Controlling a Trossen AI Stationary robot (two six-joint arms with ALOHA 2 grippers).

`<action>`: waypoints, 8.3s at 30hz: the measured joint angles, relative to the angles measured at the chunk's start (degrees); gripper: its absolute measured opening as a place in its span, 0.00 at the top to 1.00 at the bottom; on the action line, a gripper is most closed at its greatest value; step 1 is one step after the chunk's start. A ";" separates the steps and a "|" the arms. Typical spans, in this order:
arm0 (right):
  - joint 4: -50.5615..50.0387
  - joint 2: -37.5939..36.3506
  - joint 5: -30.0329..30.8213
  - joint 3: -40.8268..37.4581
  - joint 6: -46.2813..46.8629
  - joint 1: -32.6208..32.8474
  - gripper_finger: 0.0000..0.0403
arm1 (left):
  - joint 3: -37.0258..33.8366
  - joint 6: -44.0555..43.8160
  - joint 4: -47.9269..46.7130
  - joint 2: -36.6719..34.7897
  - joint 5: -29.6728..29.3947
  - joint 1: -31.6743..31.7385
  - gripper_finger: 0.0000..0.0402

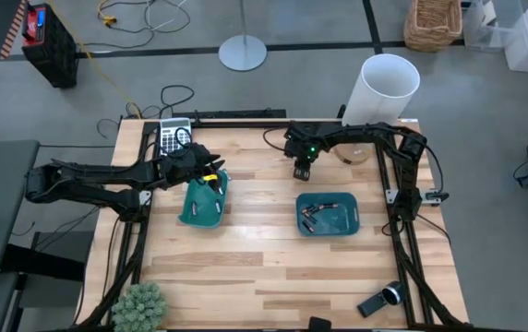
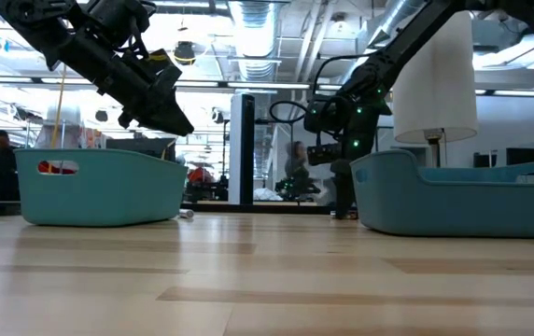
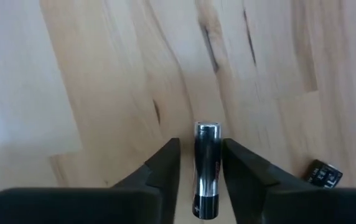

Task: Sort batteries
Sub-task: Put the silver battery into the green bin, then put the black battery into the dark blue bin, then put the silver battery into the green bin

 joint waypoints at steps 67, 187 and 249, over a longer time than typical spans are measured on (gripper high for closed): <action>40.20 18.03 -10.88 27.57 2.62 25.08 0.90 | -0.11 4.21 7.56 -2.05 -2.08 0.02 0.74; 0.90 -0.47 0.78 0.94 2.21 -5.87 0.97 | 0.00 1.86 5.07 -2.19 -1.99 0.02 0.74; -13.07 -27.18 -20.59 -8.76 1.34 19.01 0.52 | 0.93 -0.81 0.53 -1.90 1.16 0.02 0.74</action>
